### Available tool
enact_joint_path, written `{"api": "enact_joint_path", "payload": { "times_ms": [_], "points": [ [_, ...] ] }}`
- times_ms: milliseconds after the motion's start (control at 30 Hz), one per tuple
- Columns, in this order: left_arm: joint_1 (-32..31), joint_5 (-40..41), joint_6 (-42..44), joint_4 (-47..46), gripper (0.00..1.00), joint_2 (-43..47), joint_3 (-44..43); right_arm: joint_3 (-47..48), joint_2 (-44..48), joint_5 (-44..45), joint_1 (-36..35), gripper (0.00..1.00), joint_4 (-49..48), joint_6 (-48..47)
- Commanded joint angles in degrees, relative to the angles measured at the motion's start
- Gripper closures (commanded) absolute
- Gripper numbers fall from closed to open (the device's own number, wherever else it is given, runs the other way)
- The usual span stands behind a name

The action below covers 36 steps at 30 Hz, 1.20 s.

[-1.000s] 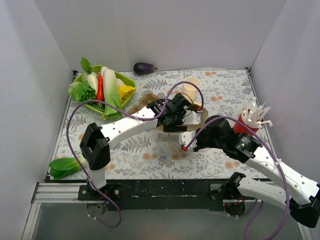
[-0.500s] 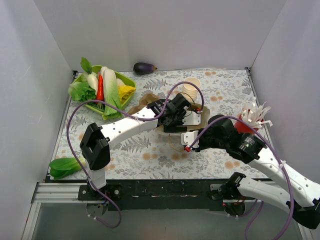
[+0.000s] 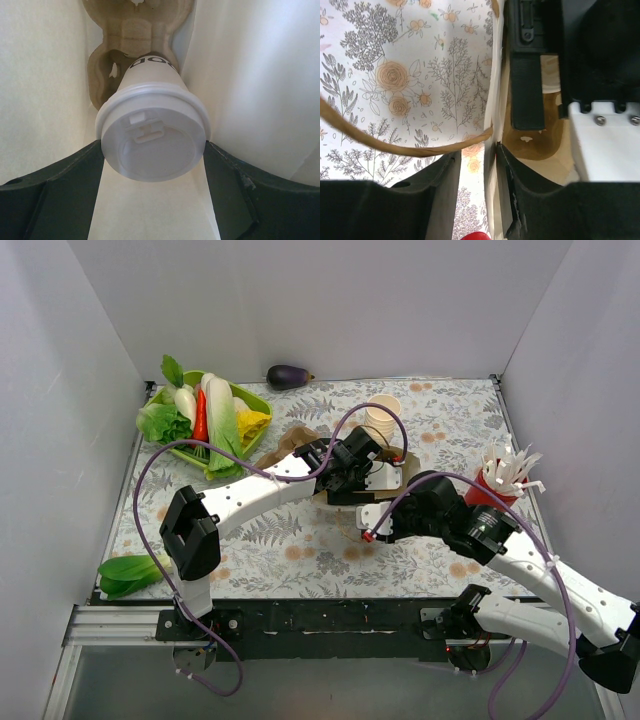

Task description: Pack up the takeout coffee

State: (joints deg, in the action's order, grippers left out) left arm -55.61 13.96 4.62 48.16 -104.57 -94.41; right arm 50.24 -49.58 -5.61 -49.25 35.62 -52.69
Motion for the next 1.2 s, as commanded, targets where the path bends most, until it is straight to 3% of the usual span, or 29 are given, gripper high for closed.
{"api": "enact_joint_path", "payload": {
  "times_ms": [0,233,333,900,1167],
  "points": [
    [0.16,0.11,-0.76,0.62,1.0,2.01,-0.69,-1.11,-1.3,2.79,-0.31,0.61,-3.35,0.21],
    [0.16,0.19,-0.67,1.06,1.0,2.09,-1.39,-0.32,0.88,1.05,-0.32,0.92,-4.07,-0.48],
    [0.16,0.9,0.73,1.32,1.0,2.44,-1.21,-0.23,2.99,-4.14,-0.32,0.96,-2.22,-2.42],
    [-0.46,-1.04,3.73,5.45,1.0,6.31,5.81,-0.76,5.11,-11.88,-1.72,0.95,2.97,-4.79],
    [-0.99,-0.68,3.55,3.43,1.0,6.66,7.57,2.23,3.88,-16.54,-3.57,0.95,3.5,0.83]
  ]
}}
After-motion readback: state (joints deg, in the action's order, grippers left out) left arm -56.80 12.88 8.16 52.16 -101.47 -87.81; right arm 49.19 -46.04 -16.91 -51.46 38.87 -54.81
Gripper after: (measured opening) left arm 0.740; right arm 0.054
